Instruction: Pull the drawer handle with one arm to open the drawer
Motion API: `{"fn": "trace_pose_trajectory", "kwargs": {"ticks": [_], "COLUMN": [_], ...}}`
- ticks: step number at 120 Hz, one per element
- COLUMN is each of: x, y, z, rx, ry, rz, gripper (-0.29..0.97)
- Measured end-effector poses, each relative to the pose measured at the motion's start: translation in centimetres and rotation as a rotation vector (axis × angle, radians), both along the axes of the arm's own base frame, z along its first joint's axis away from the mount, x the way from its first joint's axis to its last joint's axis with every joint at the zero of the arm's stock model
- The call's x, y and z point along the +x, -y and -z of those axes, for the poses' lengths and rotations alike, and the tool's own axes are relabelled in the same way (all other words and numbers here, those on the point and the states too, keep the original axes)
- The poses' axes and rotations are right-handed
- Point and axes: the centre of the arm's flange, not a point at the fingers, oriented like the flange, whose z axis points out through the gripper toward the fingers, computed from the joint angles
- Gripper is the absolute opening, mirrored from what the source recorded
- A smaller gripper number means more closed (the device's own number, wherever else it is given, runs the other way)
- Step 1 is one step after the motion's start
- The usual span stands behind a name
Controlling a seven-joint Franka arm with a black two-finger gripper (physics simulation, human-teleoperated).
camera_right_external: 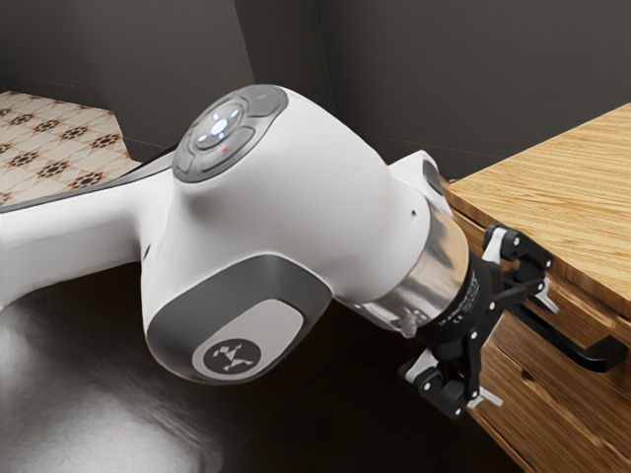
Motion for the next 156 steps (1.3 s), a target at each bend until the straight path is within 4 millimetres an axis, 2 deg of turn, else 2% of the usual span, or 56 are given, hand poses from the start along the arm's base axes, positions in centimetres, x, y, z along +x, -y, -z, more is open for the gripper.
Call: {"fn": "trace_pose_trajectory", "kwargs": {"ticks": [25, 61, 85, 111, 129, 156], "x": [0.8, 1.0, 0.7, 0.3, -0.3, -0.7], "y": [0.0, -0.2, -0.6, -1.0, -2.0, -2.4], "z": [1.1, 1.1, 0.7, 1.6, 0.8, 1.4], "rx": [0.011, 0.007, 0.003, 0.015, 0.005, 0.013], "ry": [-0.014, -0.015, -0.016, -0.038, -0.036, -0.050], "rz": [-0.016, -0.029, -0.032, -0.034, -0.040, -0.037], "gripper": [0.66, 0.66, 0.66, 0.66, 0.66, 0.66]}}
